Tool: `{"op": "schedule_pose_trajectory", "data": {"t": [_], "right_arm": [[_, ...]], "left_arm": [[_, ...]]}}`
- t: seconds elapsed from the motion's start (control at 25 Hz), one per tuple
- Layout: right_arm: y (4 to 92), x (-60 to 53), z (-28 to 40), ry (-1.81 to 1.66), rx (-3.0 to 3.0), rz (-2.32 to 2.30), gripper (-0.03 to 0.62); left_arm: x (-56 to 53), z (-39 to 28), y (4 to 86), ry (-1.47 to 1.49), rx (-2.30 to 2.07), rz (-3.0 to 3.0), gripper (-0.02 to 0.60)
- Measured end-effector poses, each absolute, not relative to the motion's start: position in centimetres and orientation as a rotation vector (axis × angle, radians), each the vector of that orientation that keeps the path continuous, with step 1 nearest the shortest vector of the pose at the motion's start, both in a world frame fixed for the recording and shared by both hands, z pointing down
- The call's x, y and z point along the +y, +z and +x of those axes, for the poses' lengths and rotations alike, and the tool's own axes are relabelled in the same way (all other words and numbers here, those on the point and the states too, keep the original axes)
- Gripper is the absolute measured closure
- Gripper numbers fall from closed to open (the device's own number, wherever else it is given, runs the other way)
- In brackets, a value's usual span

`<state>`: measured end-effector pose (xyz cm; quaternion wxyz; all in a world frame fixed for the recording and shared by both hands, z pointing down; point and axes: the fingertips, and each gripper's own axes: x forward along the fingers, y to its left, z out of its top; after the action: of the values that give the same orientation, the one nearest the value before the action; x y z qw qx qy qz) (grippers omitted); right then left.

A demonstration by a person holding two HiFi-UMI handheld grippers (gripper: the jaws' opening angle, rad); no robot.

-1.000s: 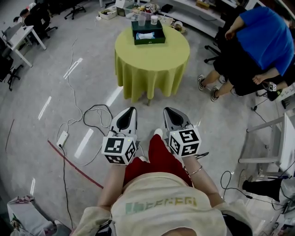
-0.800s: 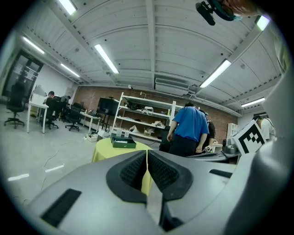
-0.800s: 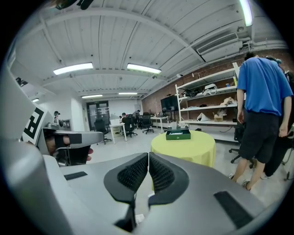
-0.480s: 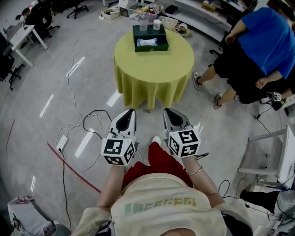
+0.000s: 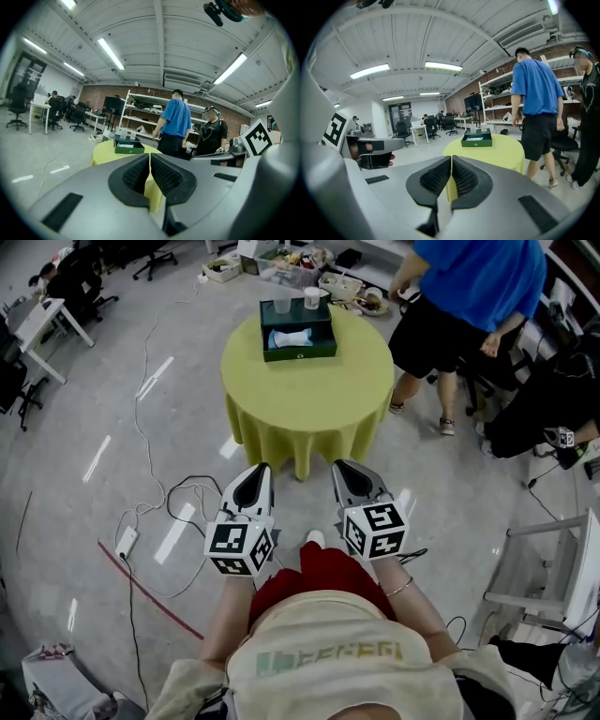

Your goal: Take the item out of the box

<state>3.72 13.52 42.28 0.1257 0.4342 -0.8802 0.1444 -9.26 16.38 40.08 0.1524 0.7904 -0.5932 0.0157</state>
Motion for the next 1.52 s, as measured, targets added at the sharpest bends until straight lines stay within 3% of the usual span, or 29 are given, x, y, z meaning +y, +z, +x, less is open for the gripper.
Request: {"op": "schedule_pose_trajectory", "data": {"t": [0.92, 1.52], "right_arm": [[43.0, 1.2, 8.6, 0.499, -2.59, 1.215, 0.557], [44.2, -4.9, 8.1, 0.51, -2.544, 1.245, 0.557]], "left_arm": [[3.0, -4.0, 38.8, 0.121, -1.778, 2.271, 0.552], [-4.7, -5.8, 40.4, 0.196, -1.762, 2.269, 0.552]]}}
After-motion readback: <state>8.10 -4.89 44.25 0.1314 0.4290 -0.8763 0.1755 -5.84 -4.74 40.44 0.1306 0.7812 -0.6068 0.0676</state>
